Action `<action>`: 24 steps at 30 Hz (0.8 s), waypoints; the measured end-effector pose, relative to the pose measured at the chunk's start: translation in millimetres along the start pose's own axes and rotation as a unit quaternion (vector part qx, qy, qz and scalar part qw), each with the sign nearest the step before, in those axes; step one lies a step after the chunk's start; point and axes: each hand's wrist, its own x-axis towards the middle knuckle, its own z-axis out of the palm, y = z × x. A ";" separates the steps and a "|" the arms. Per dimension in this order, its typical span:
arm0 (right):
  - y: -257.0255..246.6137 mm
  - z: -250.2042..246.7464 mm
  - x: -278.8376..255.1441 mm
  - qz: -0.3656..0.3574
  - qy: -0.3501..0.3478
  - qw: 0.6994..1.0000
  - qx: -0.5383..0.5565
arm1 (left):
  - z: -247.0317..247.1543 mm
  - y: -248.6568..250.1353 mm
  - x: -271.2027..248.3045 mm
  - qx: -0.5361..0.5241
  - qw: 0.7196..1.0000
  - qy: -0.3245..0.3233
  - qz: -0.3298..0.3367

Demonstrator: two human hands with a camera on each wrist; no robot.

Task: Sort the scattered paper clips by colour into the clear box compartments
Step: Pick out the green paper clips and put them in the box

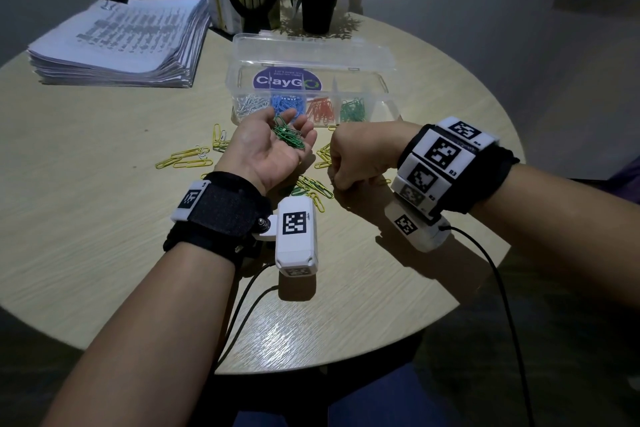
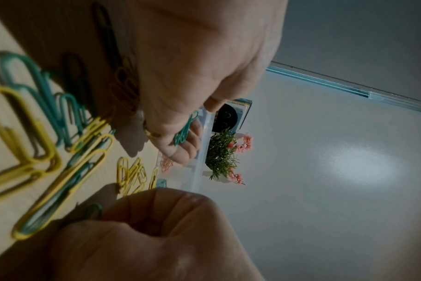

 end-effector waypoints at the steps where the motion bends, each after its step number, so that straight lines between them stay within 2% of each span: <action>1: -0.6 0.1 -0.2 -0.002 -0.001 1.000 -0.001 | 0.2 -0.2 0.0 0.001 1.000 0.000 0.000; 5: 0.2 -3.8 -0.2 -0.014 0.008 1.000 0.017 | -0.4 0.1 0.1 0.008 1.000 0.000 -0.002; 8: 5.1 -14.7 1.6 -0.021 0.029 0.992 0.117 | -0.3 -0.3 -0.7 0.018 1.000 -0.002 -0.007; 12: -1.3 -34.0 2.1 -0.051 0.125 0.963 0.233 | 0.6 -3.4 -3.9 0.006 1.000 -0.014 -0.026; 15: -10.3 -40.6 5.6 -0.068 0.168 0.960 0.213 | 1.9 -5.2 -5.7 0.008 0.999 -0.028 -0.036; 19: -12.0 -42.1 6.2 -0.057 0.175 0.966 0.179 | 4.1 -4.9 -6.4 0.006 0.999 -0.026 -0.035; 22: -8.4 -39.6 -0.2 -0.044 0.159 0.969 0.184 | 2.9 -1.8 -5.2 0.012 1.000 -0.013 -0.023; 24: -6.1 -33.9 -3.5 -0.034 0.122 0.980 0.151 | 1.7 2.1 -4.5 0.020 1.000 -0.001 -0.008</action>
